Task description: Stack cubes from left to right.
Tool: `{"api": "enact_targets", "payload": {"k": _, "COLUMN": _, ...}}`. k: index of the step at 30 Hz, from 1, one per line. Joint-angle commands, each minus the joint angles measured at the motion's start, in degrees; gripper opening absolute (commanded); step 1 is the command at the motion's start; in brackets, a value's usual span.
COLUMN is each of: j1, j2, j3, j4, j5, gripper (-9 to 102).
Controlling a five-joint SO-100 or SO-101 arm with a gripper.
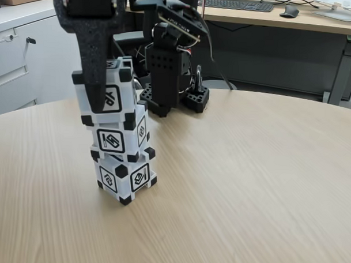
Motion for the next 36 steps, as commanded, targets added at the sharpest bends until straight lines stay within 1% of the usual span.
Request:
{"api": "enact_targets", "payload": {"k": 1, "j1": -0.2, "j2": 1.3, "j3": -0.9, "j4": 0.4, "j5": -0.2, "gripper": 29}}
{"api": "enact_targets", "payload": {"k": 10, "j1": 0.4, "j2": 1.3, "j3": -0.8, "j4": 0.4, "j5": -0.8, "gripper": 32}}
{"api": "enact_targets", "payload": {"k": 13, "j1": 0.4, "j2": 1.3, "j3": -1.4, "j4": 0.4, "j5": -0.8, "gripper": 37}}
{"api": "enact_targets", "payload": {"k": 15, "j1": 0.4, "j2": 1.3, "j3": -1.7, "j4": 0.4, "j5": -1.5, "gripper": 43}}
{"api": "enact_targets", "payload": {"k": 16, "j1": 0.4, "j2": 1.3, "j3": -1.7, "j4": 0.4, "j5": -1.9, "gripper": 44}}
{"api": "enact_targets", "payload": {"k": 27, "j1": -0.6, "j2": 1.5, "j3": -1.8, "j4": 0.5, "j5": -1.3, "gripper": 46}}
{"api": "enact_targets", "payload": {"k": 34, "j1": -0.6, "j2": 10.5, "j3": -1.8, "j4": 0.5, "j5": 1.7, "gripper": 53}}
{"api": "enact_targets", "payload": {"k": 36, "j1": -0.6, "j2": 14.0, "j3": -1.8, "j4": 0.5, "j5": 2.5, "gripper": 53}}
